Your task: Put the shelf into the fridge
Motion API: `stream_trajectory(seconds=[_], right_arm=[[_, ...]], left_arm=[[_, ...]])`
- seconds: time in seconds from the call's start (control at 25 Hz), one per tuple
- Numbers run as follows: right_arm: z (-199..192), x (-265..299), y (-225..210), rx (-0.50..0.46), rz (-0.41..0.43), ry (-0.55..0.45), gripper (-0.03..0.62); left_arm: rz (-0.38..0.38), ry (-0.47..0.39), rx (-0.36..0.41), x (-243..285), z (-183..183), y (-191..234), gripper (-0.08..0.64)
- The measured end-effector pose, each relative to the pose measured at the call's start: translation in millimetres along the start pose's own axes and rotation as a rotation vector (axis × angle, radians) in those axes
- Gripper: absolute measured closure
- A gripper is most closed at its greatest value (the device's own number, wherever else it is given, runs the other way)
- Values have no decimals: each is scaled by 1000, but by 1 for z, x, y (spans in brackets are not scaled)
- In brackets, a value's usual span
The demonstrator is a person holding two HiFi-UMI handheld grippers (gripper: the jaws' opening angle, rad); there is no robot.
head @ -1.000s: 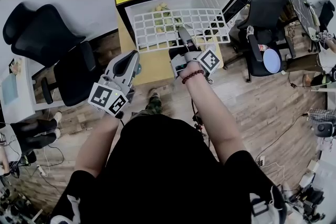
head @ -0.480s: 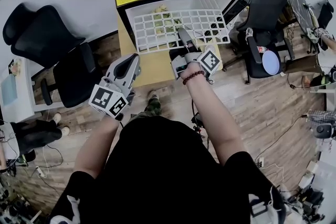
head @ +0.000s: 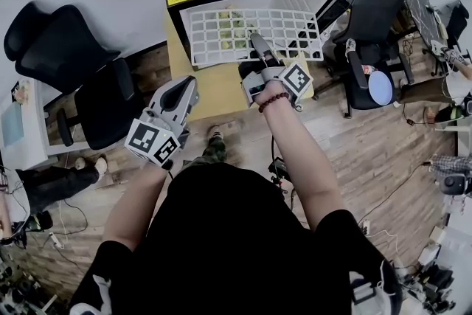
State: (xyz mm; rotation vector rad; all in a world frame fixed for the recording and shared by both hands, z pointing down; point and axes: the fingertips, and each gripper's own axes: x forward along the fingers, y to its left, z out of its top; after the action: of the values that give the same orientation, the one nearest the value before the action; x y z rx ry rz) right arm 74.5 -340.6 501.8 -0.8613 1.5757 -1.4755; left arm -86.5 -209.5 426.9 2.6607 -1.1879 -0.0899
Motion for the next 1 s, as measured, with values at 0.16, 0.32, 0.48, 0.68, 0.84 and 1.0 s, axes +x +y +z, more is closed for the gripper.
stream_trajectory(seconds=[0.16, 0.32, 0.48, 0.68, 0.84, 1.0], right_arm=[[-2, -4, -4, 5, -11, 7, 557], [-2, -4, 3, -43, 9, 36, 557], [-4, -1, 5, -62, 31, 77, 557], [-4, -6, 0, -74, 16, 114, 557], [-6, -8, 2, -56, 31, 132, 557], [-6, -10, 2, -43, 41, 153, 557]], left_arm=[[4, 1, -5, -3, 0, 2, 540], [-8, 1, -7, -3, -1, 2, 540], [-9, 3, -9, -1, -3, 3, 540], [-16, 11, -9, 4, -5, -1, 540], [-20, 13, -9, 8, -8, -5, 540], [-23, 15, -16, 13, -9, -12, 541]])
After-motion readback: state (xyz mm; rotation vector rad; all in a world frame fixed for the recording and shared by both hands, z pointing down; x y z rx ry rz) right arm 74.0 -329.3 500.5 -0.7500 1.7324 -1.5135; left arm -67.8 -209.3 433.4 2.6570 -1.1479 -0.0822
